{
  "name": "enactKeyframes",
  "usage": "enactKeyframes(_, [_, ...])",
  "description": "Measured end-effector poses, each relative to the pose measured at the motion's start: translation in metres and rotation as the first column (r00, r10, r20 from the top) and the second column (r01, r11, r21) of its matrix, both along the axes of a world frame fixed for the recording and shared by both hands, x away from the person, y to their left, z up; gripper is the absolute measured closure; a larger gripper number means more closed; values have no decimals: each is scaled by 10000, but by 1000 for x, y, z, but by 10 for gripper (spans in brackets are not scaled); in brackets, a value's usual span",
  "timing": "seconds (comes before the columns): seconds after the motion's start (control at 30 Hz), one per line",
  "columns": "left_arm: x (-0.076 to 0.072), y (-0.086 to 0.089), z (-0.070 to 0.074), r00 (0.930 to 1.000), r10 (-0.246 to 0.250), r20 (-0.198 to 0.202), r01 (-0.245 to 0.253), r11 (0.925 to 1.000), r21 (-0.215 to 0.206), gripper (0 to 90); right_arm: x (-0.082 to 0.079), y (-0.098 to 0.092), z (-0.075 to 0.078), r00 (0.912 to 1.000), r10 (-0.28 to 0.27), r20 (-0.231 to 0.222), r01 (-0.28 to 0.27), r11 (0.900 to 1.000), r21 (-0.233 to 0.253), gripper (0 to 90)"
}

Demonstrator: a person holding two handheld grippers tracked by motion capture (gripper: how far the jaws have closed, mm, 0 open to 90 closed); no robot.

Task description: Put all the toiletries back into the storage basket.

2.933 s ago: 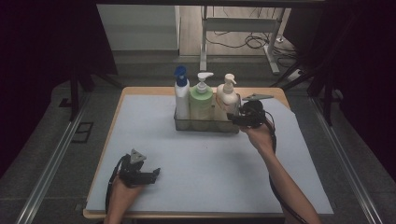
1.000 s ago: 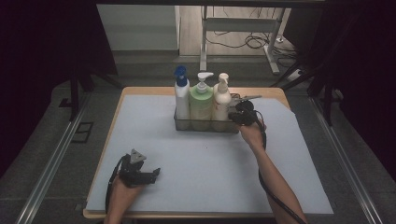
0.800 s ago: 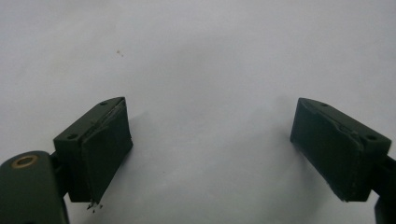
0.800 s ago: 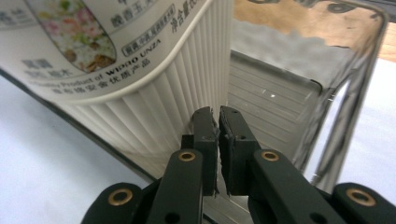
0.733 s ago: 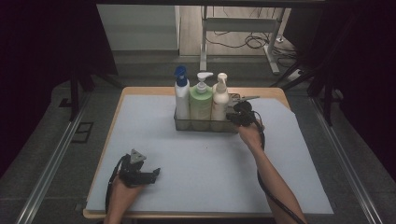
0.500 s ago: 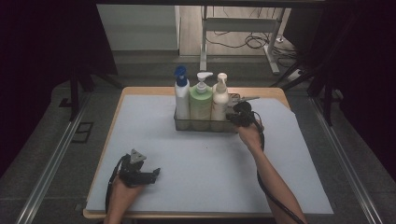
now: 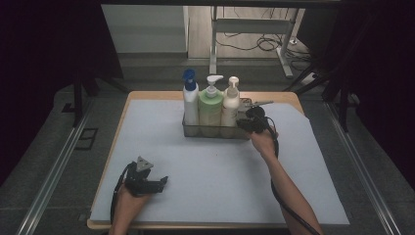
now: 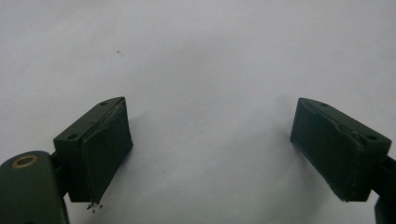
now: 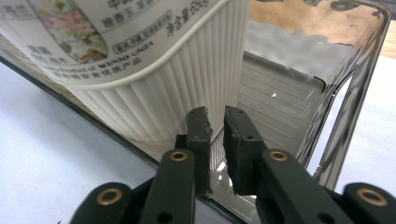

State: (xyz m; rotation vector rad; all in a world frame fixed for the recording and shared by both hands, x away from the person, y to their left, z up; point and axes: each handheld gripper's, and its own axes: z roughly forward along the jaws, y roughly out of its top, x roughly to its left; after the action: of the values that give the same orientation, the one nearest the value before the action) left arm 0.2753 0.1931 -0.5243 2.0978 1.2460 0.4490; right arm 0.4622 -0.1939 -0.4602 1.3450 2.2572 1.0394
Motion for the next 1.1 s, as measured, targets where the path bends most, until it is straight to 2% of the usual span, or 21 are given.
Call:
enactKeyframes(0.1, [0, 0, 0, 10000, 1, 3, -1, 10000, -6, 119, -1, 0, 2, 9999, 12, 117, -10, 9998, -206, 749])
enactKeyframes(0.2, [0, 0, 0, 10000, 1, 5, -1, 10000, -5, 120, -2, -1, 4, 9999, -52, 158, 58, 9992, -399, 679])
enactKeyframes(0.7, [0, 0, 0, 10000, 9, 12, -9, 10000, -4, 120, -16, -20, 21, 9992, -108, 375, 119, 9995, -300, 421])
enactKeyframes(0.87, [0, 0, 0, 10000, 8, 11, -8, 10000, -4, 120, -24, -25, 27, 9982, 86, 589, -67, 9994, -333, 360])
enactKeyframes(1.1, [0, 0, 0, 10000, 5, 14, -5, 10000, -1, 120, -36, -30, 32, 9967, 495, 649, -477, 9984, -296, 297])
